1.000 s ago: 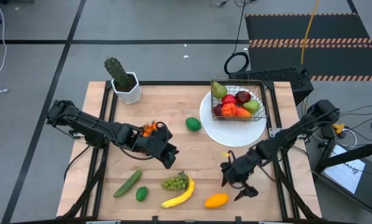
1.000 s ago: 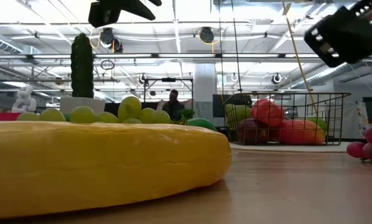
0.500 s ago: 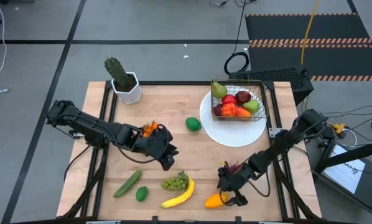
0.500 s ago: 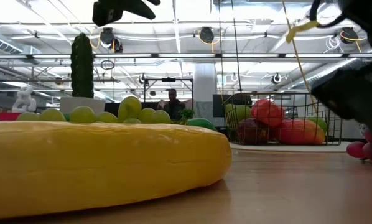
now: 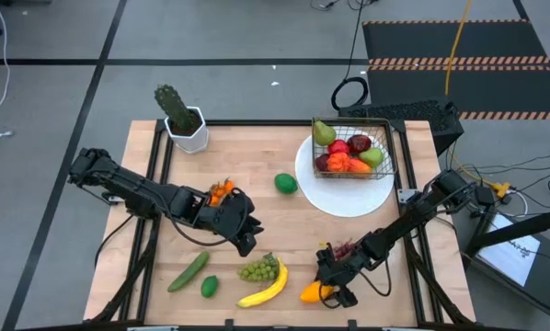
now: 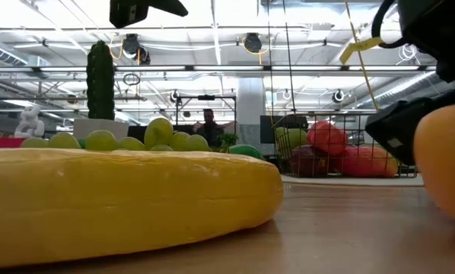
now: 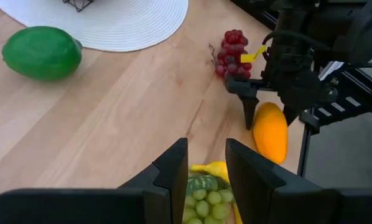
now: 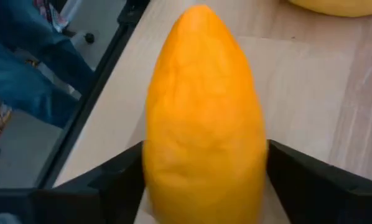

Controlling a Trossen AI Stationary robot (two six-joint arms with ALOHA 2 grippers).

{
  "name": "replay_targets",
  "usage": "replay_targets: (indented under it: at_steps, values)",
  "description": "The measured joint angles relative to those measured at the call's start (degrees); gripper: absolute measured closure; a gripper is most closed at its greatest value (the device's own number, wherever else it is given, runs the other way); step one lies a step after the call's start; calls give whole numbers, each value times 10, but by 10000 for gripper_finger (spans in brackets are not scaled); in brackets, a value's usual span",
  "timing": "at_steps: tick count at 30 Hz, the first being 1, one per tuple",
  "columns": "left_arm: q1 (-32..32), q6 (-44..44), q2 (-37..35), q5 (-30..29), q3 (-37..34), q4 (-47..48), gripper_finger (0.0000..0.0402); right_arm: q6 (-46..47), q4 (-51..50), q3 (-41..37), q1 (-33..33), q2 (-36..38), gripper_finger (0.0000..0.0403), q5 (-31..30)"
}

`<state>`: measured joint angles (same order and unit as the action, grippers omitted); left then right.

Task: Build produce basket
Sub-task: Put the yellow mango into the gold wire basket

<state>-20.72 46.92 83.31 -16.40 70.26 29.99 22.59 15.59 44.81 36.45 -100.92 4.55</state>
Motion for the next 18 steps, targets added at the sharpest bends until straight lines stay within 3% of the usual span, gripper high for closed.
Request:
replay_targets:
  at_steps: [8,14,18]
  values:
    - [-9,2,0,-1,0,-1,293,119,-3,2,0,52,190,-6]
    - [-10,12,0,-10,0,-1,293,248,-25,2,-9,146,180,-92]
    - [-10,25,0,-32,0,-2,293,303,-21,2,-23,221,171,-183]
